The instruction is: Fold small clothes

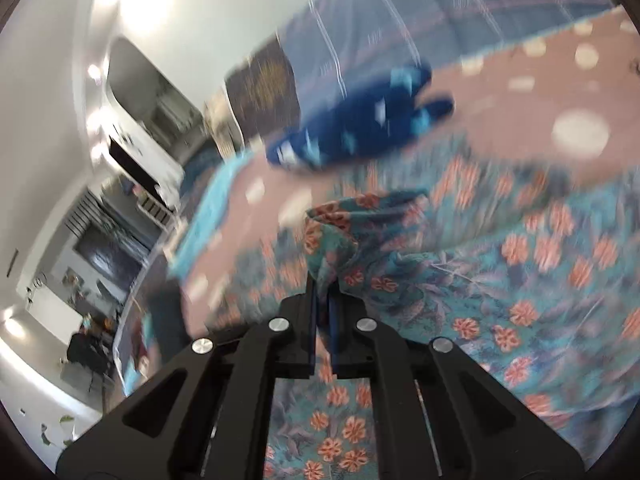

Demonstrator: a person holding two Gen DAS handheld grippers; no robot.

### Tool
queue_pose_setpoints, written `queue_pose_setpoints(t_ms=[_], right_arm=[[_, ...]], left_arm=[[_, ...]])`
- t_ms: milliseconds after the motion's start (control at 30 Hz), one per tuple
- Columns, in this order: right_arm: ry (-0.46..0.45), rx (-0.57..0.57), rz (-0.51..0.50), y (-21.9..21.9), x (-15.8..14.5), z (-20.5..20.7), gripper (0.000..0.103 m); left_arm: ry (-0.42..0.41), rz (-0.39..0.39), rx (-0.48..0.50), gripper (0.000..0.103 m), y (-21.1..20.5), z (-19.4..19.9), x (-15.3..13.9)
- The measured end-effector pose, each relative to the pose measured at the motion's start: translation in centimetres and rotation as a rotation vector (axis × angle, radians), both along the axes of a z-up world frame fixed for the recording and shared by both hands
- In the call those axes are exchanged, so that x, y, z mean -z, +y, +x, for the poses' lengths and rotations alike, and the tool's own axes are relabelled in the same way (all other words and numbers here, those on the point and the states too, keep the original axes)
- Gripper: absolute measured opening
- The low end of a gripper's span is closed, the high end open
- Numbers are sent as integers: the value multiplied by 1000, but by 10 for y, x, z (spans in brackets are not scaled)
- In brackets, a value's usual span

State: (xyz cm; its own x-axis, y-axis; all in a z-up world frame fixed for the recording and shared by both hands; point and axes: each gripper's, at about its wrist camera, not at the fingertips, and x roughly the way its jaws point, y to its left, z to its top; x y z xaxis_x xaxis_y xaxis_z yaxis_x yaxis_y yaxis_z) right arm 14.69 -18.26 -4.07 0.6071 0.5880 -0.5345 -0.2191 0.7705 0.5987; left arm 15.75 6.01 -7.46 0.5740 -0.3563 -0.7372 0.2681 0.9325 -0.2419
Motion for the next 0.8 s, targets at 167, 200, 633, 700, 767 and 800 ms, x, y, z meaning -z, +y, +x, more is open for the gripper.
queue_pose_setpoints(t_ms=[167,200,633,700,767,800], right_arm=[[4,-26,-130,11,25,-13,5],[-3,-33,-145,10,26,-16,5],[24,-82,-116,17,50,-10,9],[23,-84,-107,16,50,-10,9],[20,-85,-107,16,50,-11,9],[19,-85,-103,16,50,-12,9]], left_arm=[[30,-147,4,33,13,1,-6],[42,-212,25,34,15,0,-9],[135,-203,280,59,-73,20,-40],[163,-129,282,59,-86,27,-33],[195,-65,266,53,-96,34,-21],[201,-52,266,40,-99,36,-17]])
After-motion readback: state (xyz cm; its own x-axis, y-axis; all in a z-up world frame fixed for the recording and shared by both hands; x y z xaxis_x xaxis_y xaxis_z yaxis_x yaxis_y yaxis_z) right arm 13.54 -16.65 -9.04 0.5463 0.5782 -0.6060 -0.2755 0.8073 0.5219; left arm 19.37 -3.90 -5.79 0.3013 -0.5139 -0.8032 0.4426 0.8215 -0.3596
